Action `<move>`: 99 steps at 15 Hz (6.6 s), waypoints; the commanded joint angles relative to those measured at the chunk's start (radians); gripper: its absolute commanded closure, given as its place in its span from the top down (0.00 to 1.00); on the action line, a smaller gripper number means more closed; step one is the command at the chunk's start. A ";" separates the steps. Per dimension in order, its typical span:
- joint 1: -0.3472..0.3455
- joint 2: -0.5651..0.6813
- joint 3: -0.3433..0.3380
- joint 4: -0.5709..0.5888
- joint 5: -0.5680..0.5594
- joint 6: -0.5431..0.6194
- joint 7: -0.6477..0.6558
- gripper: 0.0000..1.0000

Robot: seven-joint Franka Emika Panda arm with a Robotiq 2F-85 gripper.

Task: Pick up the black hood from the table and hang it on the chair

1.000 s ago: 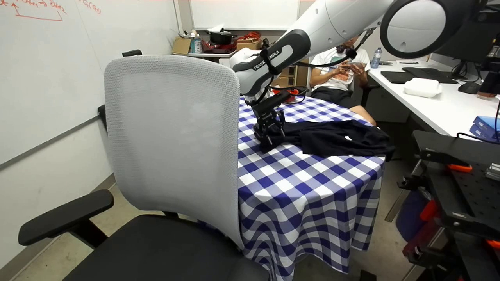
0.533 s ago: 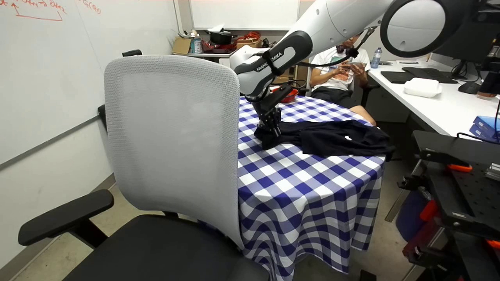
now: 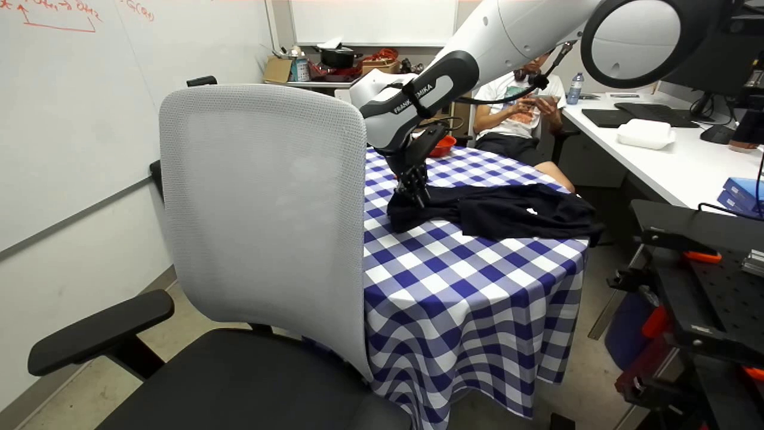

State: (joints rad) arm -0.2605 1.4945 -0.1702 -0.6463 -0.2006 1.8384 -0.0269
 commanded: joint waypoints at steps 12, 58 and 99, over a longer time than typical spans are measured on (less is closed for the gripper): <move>0.009 0.002 0.011 -0.044 -0.003 -0.018 -0.107 0.75; 0.464 -0.608 -0.129 0.250 -0.153 0.074 0.603 0.01; 0.400 -0.399 -0.064 0.180 -0.177 -0.368 -0.066 1.00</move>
State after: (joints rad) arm 0.2226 1.1378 -0.2526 -0.4451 -0.4270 1.5105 -0.1258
